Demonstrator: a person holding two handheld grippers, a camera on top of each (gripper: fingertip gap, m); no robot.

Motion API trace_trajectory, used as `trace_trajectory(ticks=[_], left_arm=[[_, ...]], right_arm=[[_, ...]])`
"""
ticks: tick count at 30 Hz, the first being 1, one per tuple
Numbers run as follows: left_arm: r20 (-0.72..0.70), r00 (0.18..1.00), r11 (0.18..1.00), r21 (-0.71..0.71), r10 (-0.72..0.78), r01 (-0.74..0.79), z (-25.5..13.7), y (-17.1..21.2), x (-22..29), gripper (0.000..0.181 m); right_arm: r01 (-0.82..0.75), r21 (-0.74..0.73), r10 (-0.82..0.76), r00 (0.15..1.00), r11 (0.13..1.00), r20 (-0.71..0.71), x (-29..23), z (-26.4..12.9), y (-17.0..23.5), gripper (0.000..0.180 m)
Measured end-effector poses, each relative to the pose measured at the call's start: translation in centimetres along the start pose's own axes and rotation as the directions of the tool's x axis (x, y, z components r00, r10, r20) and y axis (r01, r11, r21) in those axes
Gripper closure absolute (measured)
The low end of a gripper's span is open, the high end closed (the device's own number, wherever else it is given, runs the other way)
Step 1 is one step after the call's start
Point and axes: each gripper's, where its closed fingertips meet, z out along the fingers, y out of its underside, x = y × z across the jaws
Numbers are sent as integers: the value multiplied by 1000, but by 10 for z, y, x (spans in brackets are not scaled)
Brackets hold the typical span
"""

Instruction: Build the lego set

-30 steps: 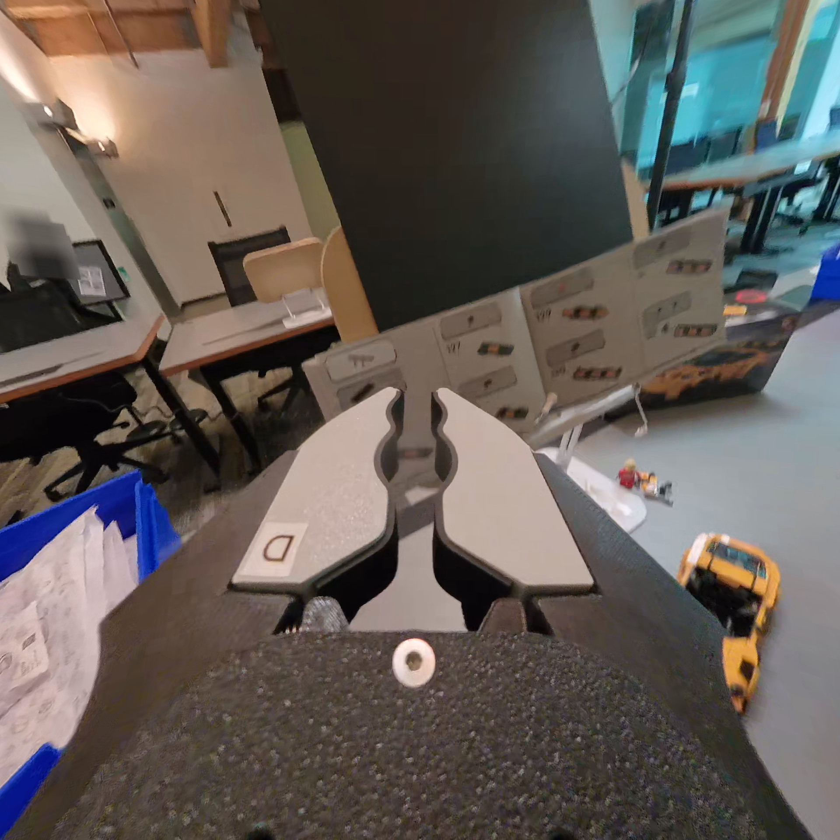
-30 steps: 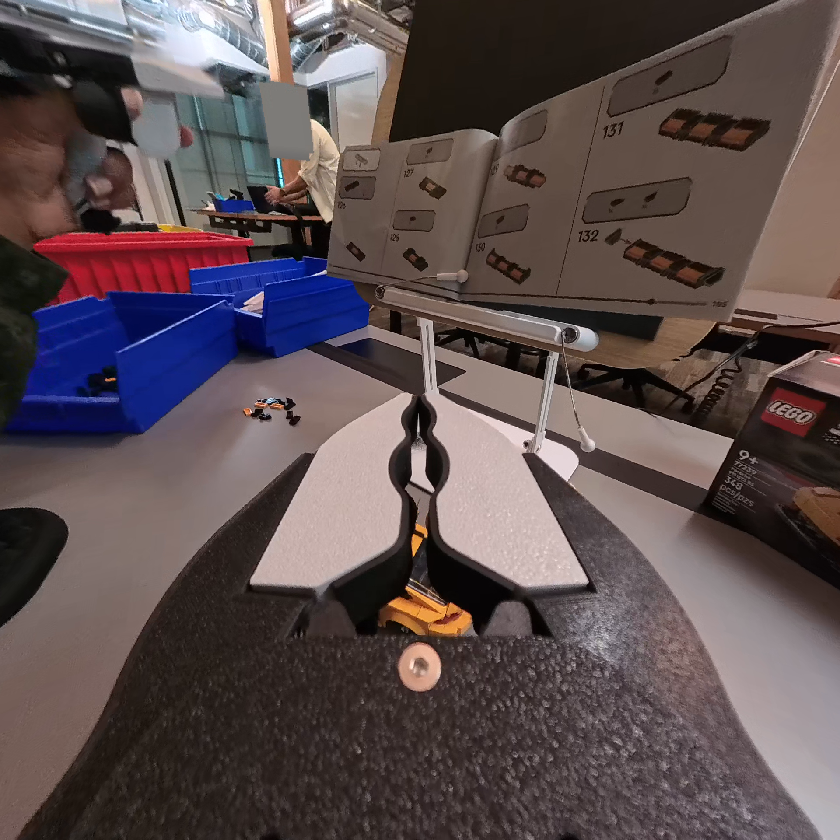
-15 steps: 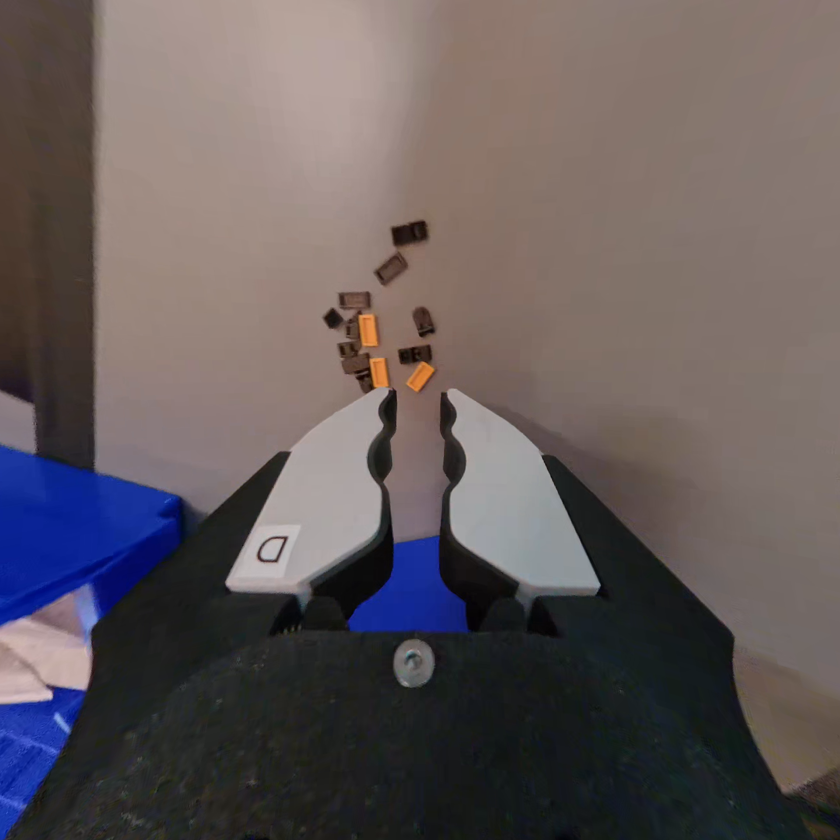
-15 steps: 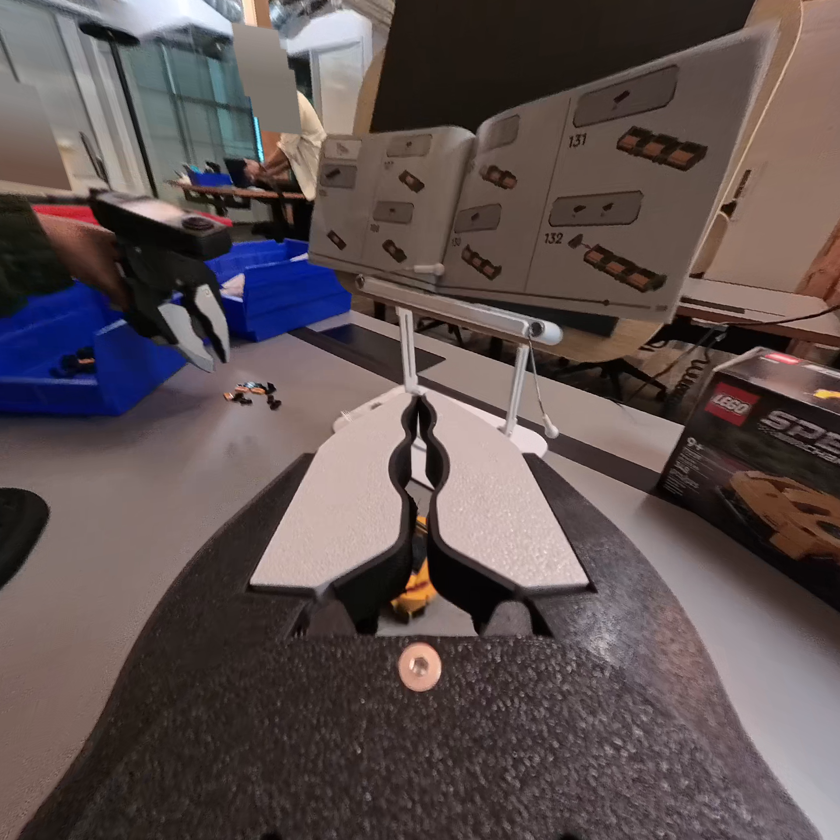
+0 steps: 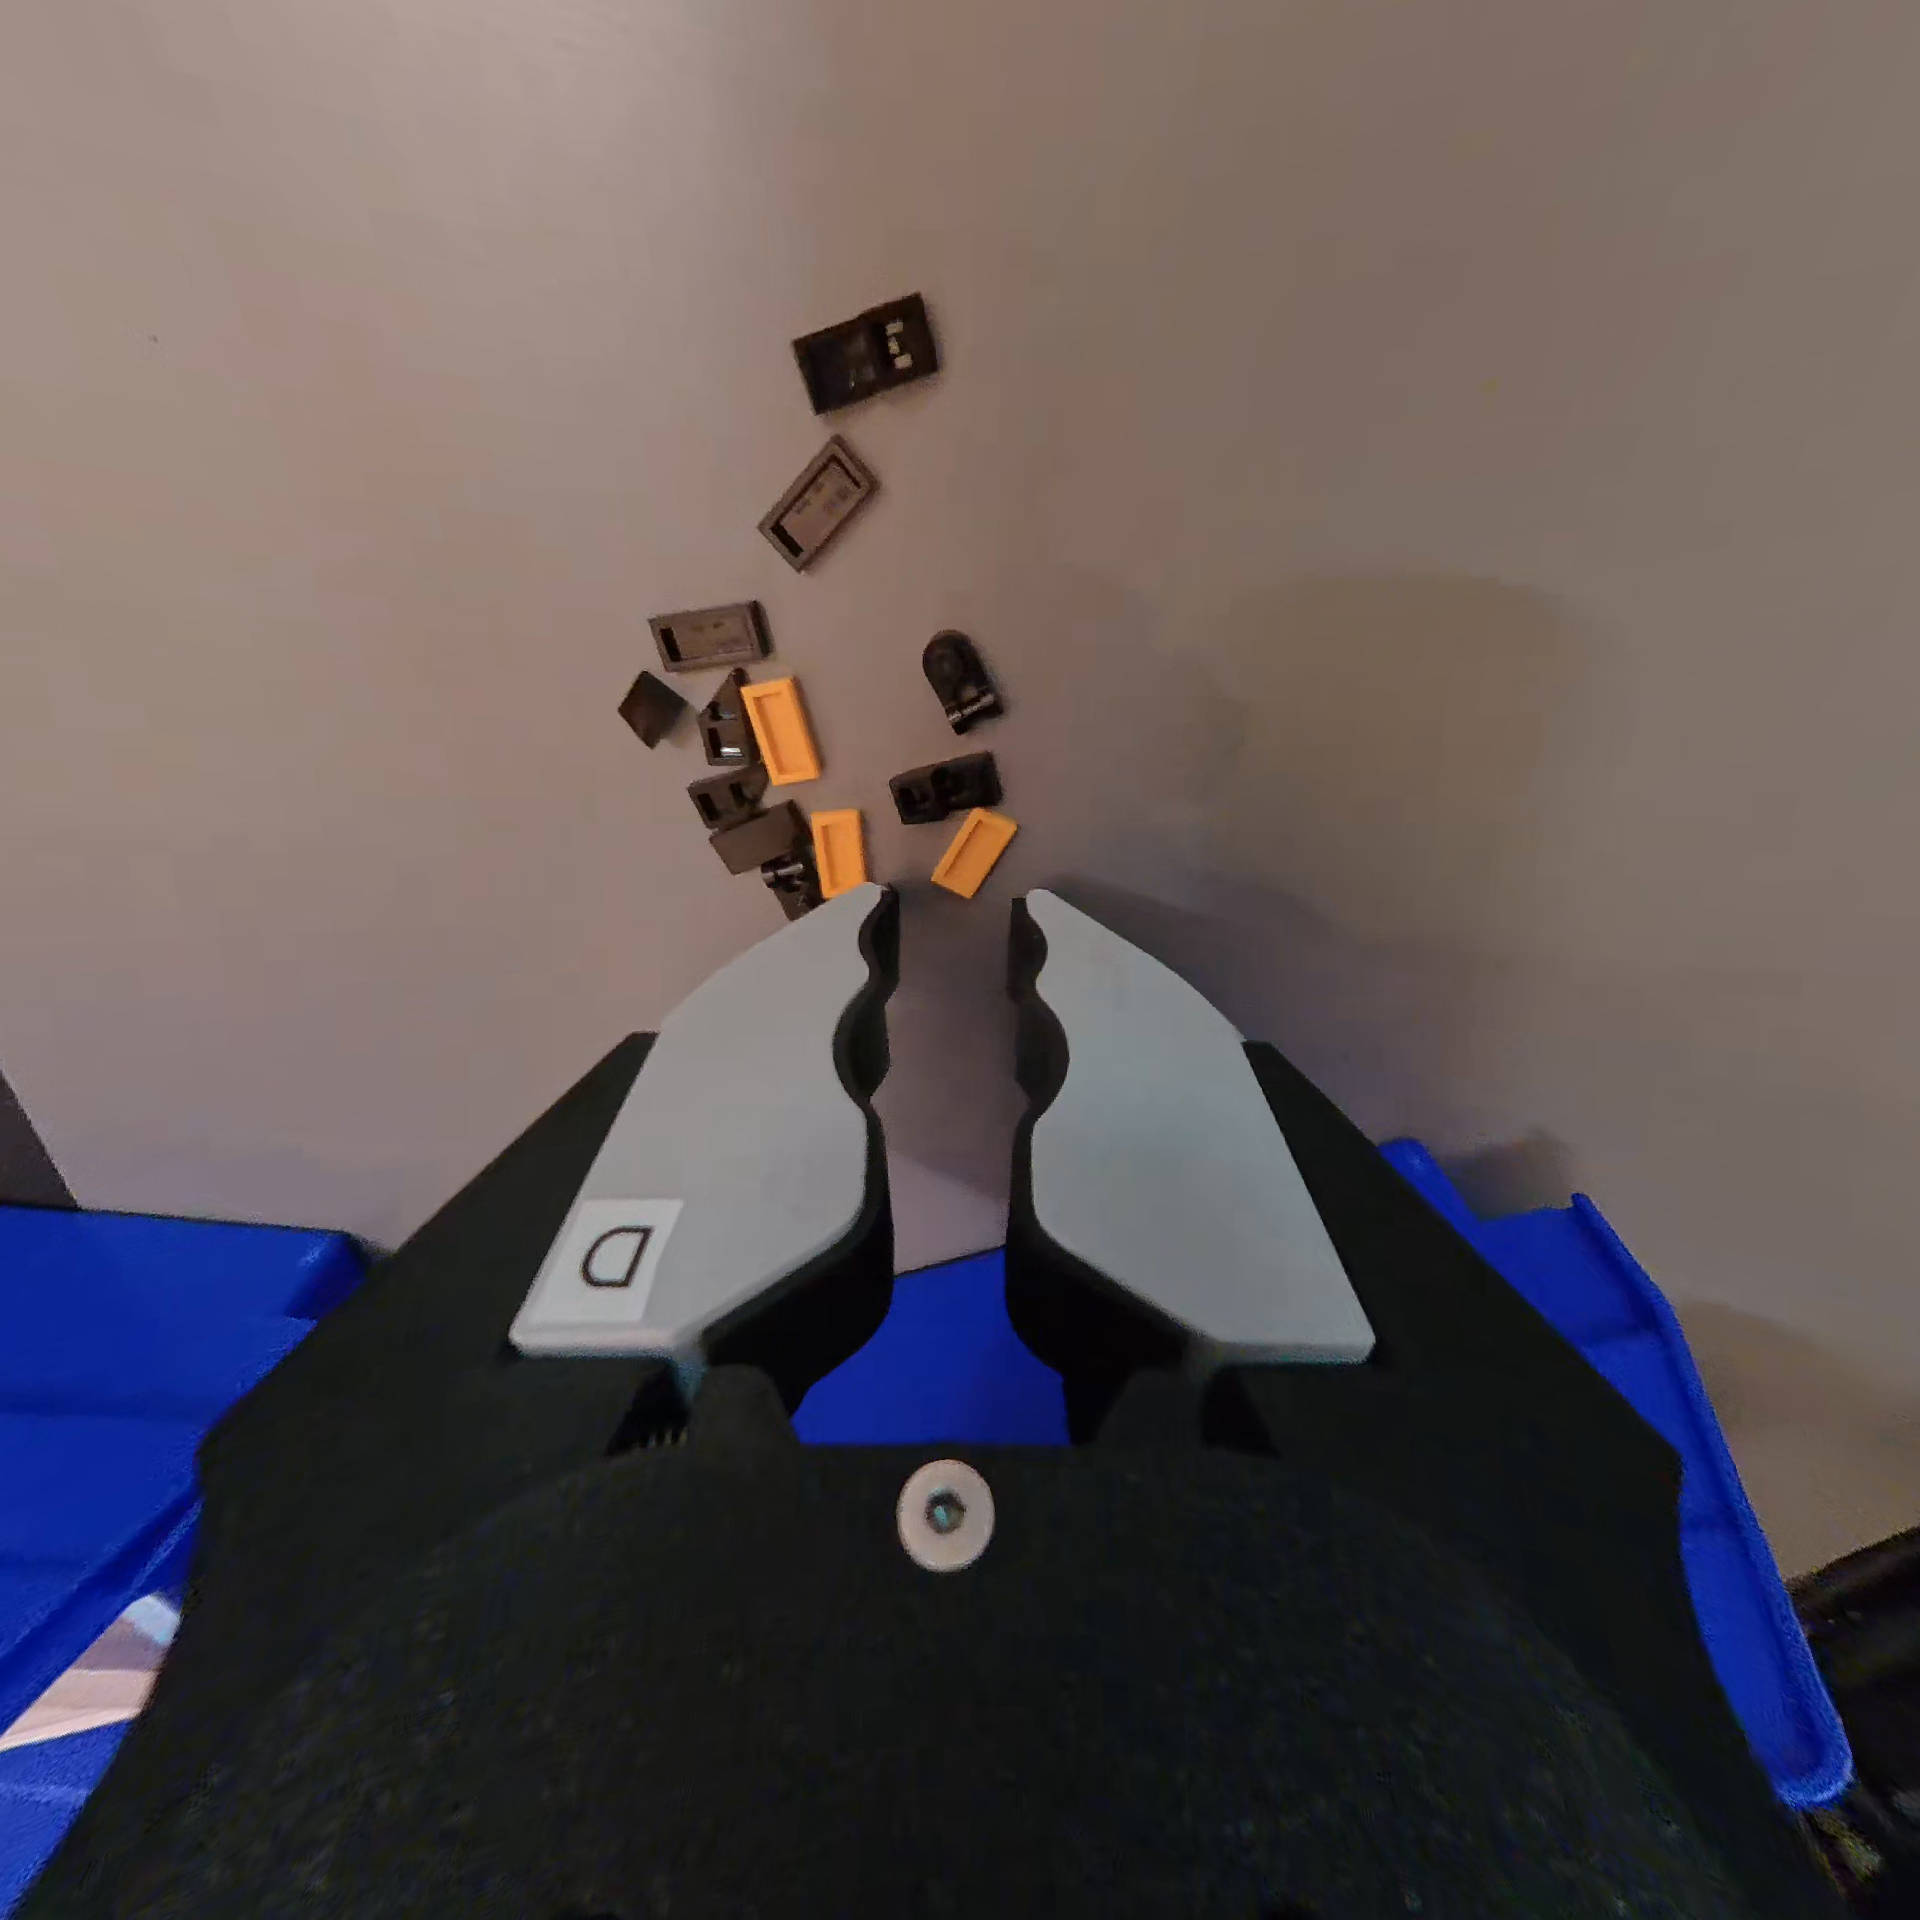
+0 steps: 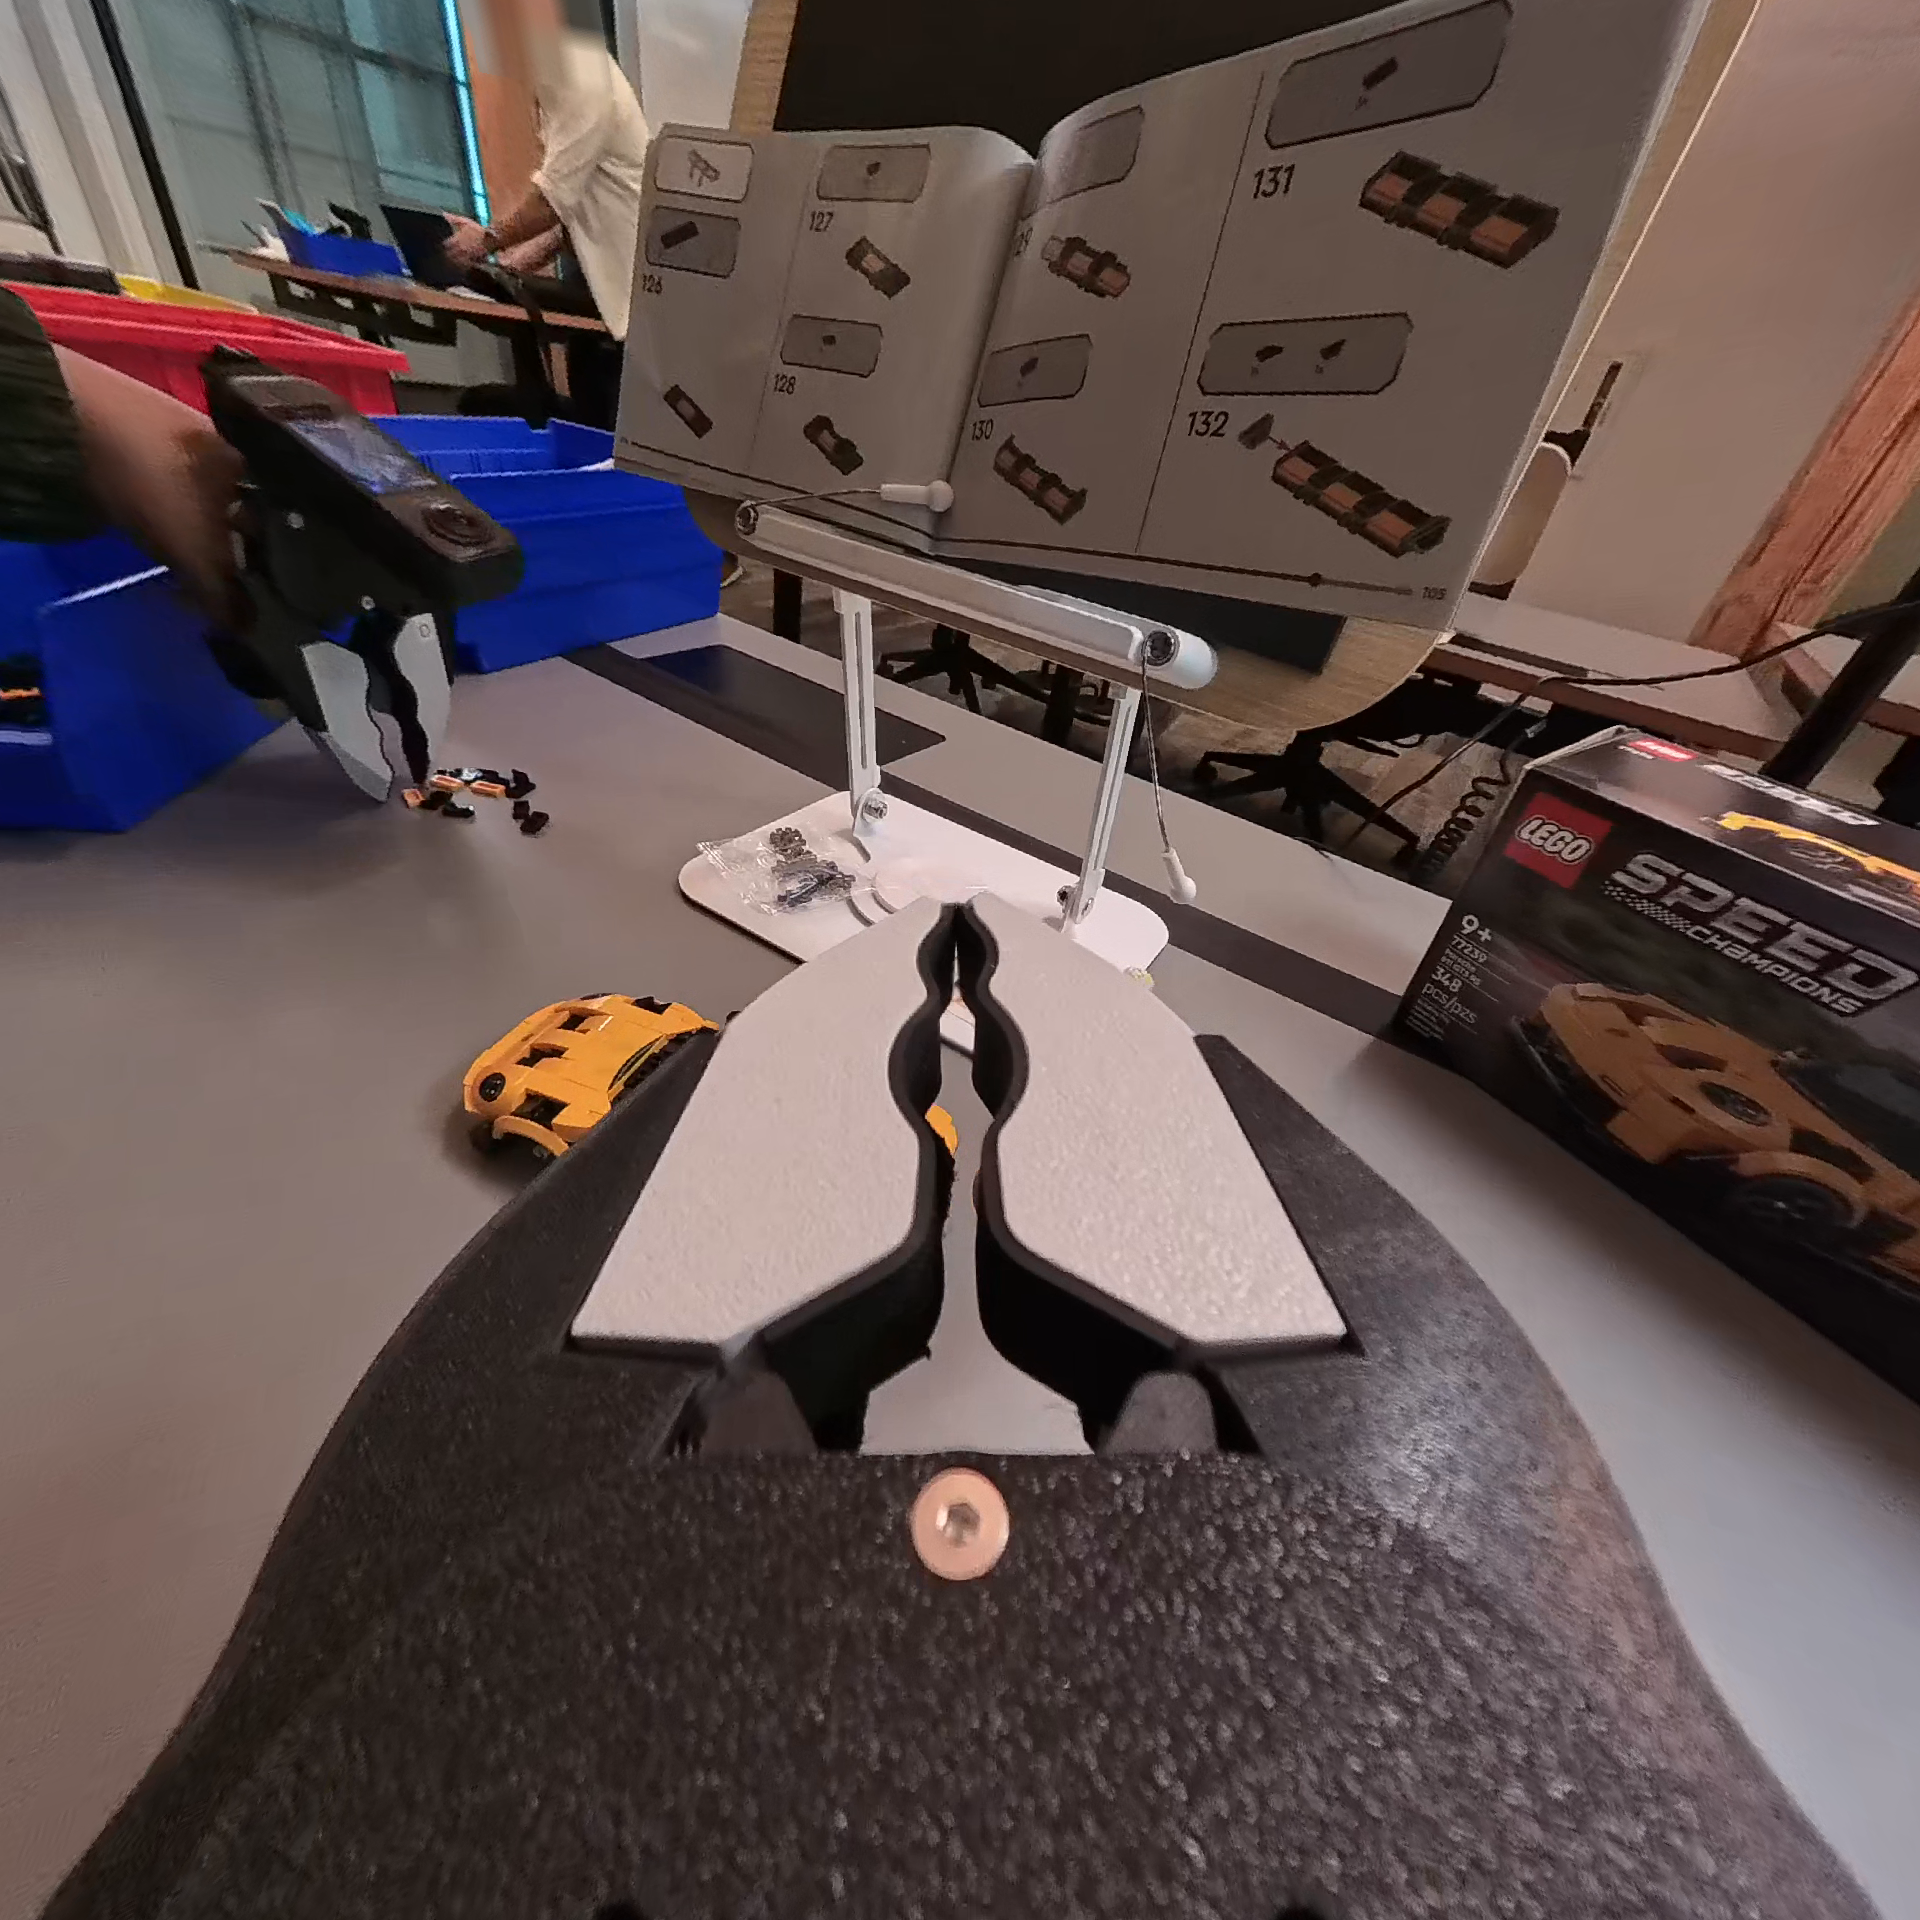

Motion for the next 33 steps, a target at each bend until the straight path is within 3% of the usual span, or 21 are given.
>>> trace_trajectory(ticks=[9,13,17,20,23,25,27,30,33], left_arm=[[-51,998,999,34,33,-31,0,-9,3,173],[-10,1000,999,-32,-26,26,-5,-11,8,173],[5,1000,972,232,23,-24,-45,-79,58,173],[-64,995,803,595,82,-28,-85,-156,123,173],[-151,978,535,843,142,53,-120,-210,179,173],[-175,966,377,921,189,93,-134,-232,204,173],[-163,965,275,956,207,102,-141,-246,219,173],[-94,979,166,984,182,64,-150,-256,223,173],[71,991,126,988,114,-85,-155,-255,221,173]], right_arm=[[26,-7,-26,1000,1000,6,-5,0,1,180],[39,-15,-39,999,999,7,-7,0,3,180],[48,-53,-46,998,997,48,-14,2,12,180],[65,-106,-43,979,992,200,-42,4,23,180],[-30,-117,79,895,993,439,-88,-4,21,175],[-169,-142,220,801,975,558,-109,-12,12,168],[-257,-171,306,723,951,619,-119,-17,5,161],[-338,-257,419,618,905,665,-127,-22,5,155],[-455,-366,565,457,812,687,-132,-26,-1,148]])
